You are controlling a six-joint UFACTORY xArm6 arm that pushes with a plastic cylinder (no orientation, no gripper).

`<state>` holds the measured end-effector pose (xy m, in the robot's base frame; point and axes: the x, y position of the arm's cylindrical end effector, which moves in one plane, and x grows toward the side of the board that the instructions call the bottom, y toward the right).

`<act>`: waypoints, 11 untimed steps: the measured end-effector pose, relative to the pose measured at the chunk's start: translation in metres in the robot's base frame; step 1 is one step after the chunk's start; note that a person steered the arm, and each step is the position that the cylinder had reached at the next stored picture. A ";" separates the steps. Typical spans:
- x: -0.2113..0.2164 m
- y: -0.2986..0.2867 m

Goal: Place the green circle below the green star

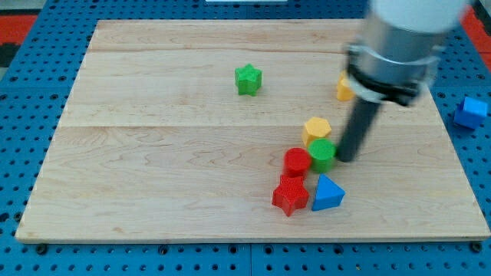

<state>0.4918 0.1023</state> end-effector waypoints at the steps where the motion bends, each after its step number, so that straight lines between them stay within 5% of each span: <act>1: 0.000 0.005; 2: 0.014 0.014; 3: 0.027 -0.047; 5: -0.019 -0.128; 7: -0.024 -0.091; 9: -0.092 -0.120; 10: -0.037 -0.097; 11: -0.036 -0.033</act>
